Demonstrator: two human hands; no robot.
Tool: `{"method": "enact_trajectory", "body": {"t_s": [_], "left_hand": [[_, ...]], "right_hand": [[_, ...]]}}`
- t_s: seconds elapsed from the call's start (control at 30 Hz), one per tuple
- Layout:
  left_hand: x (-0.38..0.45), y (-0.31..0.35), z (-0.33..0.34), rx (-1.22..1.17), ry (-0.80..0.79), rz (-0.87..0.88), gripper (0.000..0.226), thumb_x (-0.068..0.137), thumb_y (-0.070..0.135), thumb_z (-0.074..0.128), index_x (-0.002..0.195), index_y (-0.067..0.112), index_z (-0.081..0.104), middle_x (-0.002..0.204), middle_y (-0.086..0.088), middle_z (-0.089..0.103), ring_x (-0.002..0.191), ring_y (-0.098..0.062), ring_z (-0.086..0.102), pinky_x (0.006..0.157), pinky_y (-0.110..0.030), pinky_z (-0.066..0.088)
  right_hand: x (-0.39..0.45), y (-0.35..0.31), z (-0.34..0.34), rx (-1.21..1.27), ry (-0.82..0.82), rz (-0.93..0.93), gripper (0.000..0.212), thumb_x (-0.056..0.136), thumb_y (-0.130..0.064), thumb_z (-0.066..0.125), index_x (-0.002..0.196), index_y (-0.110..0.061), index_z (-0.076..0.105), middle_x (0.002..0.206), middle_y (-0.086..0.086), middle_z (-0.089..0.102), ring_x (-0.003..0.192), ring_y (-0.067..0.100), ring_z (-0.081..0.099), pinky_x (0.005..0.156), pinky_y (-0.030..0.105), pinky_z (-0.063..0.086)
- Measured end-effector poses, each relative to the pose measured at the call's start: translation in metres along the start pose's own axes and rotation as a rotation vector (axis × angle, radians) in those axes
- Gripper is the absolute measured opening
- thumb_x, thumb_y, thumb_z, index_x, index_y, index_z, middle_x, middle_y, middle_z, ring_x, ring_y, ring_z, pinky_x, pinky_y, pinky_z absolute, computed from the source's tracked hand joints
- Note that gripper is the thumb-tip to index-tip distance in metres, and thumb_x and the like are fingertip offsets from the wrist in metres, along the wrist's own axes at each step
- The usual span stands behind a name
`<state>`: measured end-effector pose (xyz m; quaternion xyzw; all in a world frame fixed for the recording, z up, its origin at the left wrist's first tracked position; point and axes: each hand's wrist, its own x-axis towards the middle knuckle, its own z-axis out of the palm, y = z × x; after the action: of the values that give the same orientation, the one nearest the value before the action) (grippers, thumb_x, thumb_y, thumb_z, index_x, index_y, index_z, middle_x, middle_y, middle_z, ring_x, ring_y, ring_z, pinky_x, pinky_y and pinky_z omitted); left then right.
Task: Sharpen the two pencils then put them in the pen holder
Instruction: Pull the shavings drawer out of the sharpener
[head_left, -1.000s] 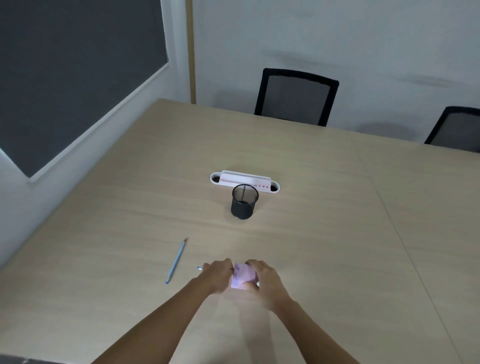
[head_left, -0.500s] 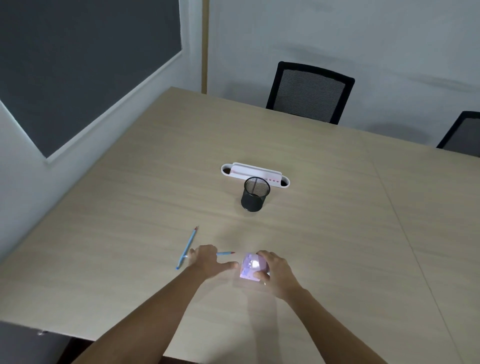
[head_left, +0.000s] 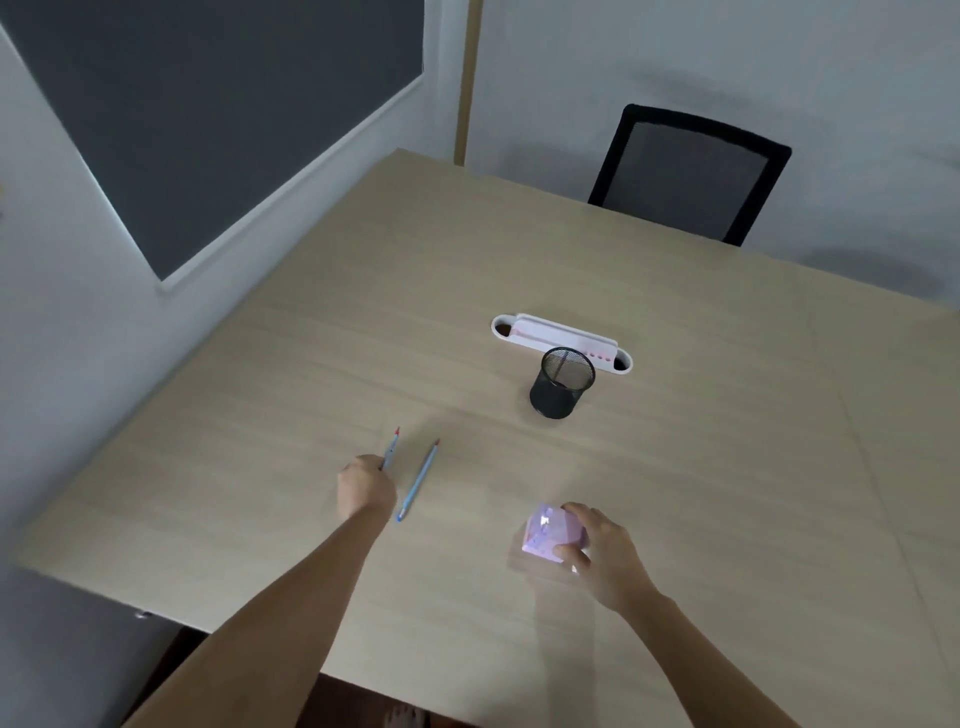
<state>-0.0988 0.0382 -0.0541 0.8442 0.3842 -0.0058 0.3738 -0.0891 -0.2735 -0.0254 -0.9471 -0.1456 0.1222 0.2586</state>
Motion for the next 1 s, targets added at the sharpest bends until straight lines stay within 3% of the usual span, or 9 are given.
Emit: {"method": "enact_trajectory", "body": {"t_s": [0.17,0.27,0.37,0.5,0.57,0.67,0.73,0.87,1.0], "left_hand": [[0.011,-0.005,0.008,0.032,0.023,-0.09,0.022,0.078,0.008,0.058,0.097,0.005,0.068,0.096,-0.023,0.069,0.094,-0.039,0.064,0.079,-0.045,0.055],[0.009,-0.003,0.007,0.016,-0.011,-0.084,0.018,0.076,0.01,0.068,0.093,0.006,0.069,0.095,-0.021,0.069,0.093,-0.037,0.064,0.078,-0.043,0.055],[0.01,-0.005,0.006,-0.04,-0.01,-0.068,0.019,0.074,0.011,0.072,0.092,0.007,0.069,0.098,-0.021,0.068,0.094,-0.036,0.063,0.079,-0.041,0.053],[-0.006,-0.001,0.019,-0.058,0.119,0.216,0.036,0.073,0.012,0.073,0.106,0.006,0.062,0.108,-0.02,0.058,0.105,-0.039,0.052,0.085,-0.043,0.047],[-0.03,0.007,0.035,-0.092,0.005,0.429,0.041,0.072,0.011,0.073,0.111,0.011,0.06,0.11,-0.013,0.058,0.11,-0.032,0.051,0.086,-0.04,0.049],[-0.069,0.021,0.067,-0.074,-0.483,0.537,0.064,0.064,0.01,0.077,0.123,0.016,0.052,0.117,-0.005,0.05,0.104,-0.02,0.056,0.086,-0.033,0.05],[-0.083,0.028,0.091,-0.033,-0.652,0.596,0.074,0.059,0.01,0.079,0.127,0.015,0.048,0.12,-0.004,0.048,0.101,-0.02,0.056,0.084,-0.026,0.048],[-0.085,0.041,0.111,-0.095,-0.623,0.565,0.059,0.059,0.008,0.079,0.113,0.013,0.057,0.104,-0.002,0.056,0.084,-0.016,0.053,0.069,-0.017,0.04],[-0.076,0.043,0.113,-0.122,-0.638,0.582,0.045,0.057,0.006,0.08,0.097,0.008,0.06,0.091,0.001,0.057,0.076,-0.017,0.054,0.068,-0.025,0.044]], "right_hand": [[0.002,0.001,0.001,-0.003,-0.009,0.007,0.045,0.073,-0.02,0.066,0.118,-0.019,0.059,0.098,-0.011,0.056,0.078,0.01,0.052,0.068,0.004,0.033],[0.002,0.004,0.002,0.0,-0.017,0.008,0.048,0.071,-0.025,0.062,0.118,-0.019,0.058,0.099,-0.011,0.056,0.078,0.011,0.053,0.069,0.015,0.038],[0.002,0.004,0.001,0.014,-0.023,0.012,0.045,0.073,-0.022,0.065,0.118,-0.021,0.058,0.1,-0.011,0.056,0.078,0.013,0.055,0.068,0.011,0.038],[0.001,0.003,0.001,0.015,-0.023,0.01,0.046,0.077,-0.017,0.068,0.121,-0.021,0.056,0.1,-0.013,0.055,0.079,0.012,0.053,0.069,0.016,0.039],[0.001,0.003,0.001,0.022,-0.032,0.013,0.046,0.077,-0.018,0.067,0.122,-0.021,0.056,0.099,-0.012,0.055,0.079,0.012,0.053,0.068,0.016,0.038],[0.001,0.002,-0.001,0.014,-0.031,0.009,0.047,0.077,-0.018,0.068,0.122,-0.019,0.056,0.097,-0.009,0.055,0.078,0.014,0.051,0.065,0.015,0.036],[0.001,0.001,-0.001,0.011,-0.025,0.011,0.047,0.077,-0.017,0.07,0.122,-0.017,0.056,0.1,-0.004,0.06,0.079,0.016,0.052,0.069,0.021,0.038],[0.002,0.001,-0.001,0.009,-0.02,0.009,0.047,0.077,-0.02,0.073,0.121,-0.016,0.056,0.105,0.003,0.064,0.08,0.017,0.052,0.073,0.027,0.041],[0.0,0.0,-0.003,-0.009,-0.024,0.012,0.043,0.077,-0.023,0.072,0.117,-0.015,0.057,0.099,0.006,0.064,0.083,0.025,0.058,0.073,0.032,0.045]]}}
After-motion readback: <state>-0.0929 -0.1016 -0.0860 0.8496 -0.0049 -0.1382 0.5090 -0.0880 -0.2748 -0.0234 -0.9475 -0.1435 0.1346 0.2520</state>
